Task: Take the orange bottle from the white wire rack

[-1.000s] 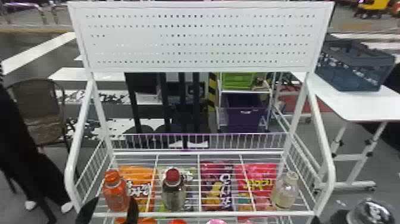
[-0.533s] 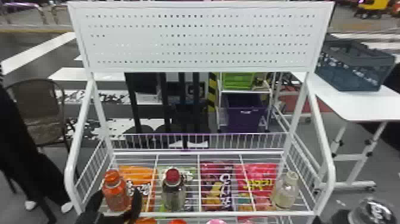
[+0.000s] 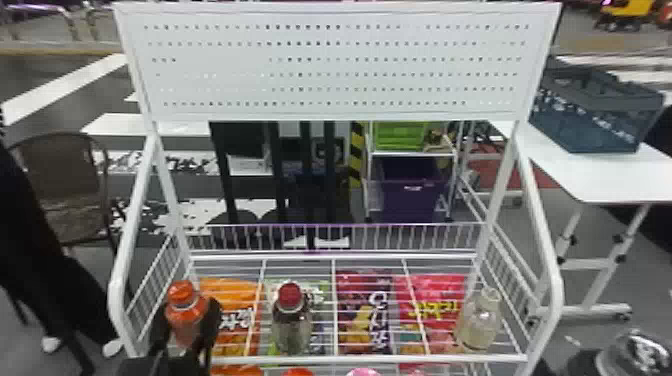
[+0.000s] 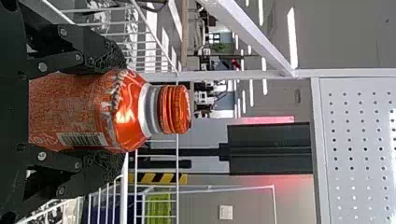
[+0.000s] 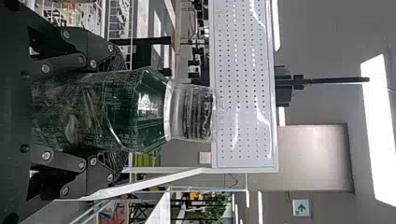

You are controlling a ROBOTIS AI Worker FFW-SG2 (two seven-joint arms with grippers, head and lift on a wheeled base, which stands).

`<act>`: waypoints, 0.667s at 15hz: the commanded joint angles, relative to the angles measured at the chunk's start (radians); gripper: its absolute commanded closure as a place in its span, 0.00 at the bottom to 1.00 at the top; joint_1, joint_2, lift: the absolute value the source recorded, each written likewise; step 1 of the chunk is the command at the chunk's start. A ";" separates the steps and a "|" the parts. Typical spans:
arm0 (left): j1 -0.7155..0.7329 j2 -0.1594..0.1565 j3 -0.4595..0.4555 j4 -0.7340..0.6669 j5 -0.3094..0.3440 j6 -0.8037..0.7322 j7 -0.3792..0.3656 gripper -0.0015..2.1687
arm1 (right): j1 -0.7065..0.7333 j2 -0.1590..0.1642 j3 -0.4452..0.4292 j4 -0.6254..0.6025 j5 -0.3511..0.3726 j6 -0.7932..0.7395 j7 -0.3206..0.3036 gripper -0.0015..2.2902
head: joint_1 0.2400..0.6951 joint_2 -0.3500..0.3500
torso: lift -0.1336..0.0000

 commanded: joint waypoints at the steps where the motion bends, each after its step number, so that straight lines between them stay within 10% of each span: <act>1: 0.073 0.018 0.009 -0.161 -0.002 0.098 0.021 0.99 | -0.006 0.001 0.001 0.002 0.000 0.005 0.000 0.38 | 0.57 0.50 | 1.00; 10: 0.539 0.067 0.327 -0.940 0.100 0.509 -0.052 0.98 | -0.026 0.001 0.013 0.010 0.009 0.042 0.000 0.38 | 0.57 0.50 | 1.00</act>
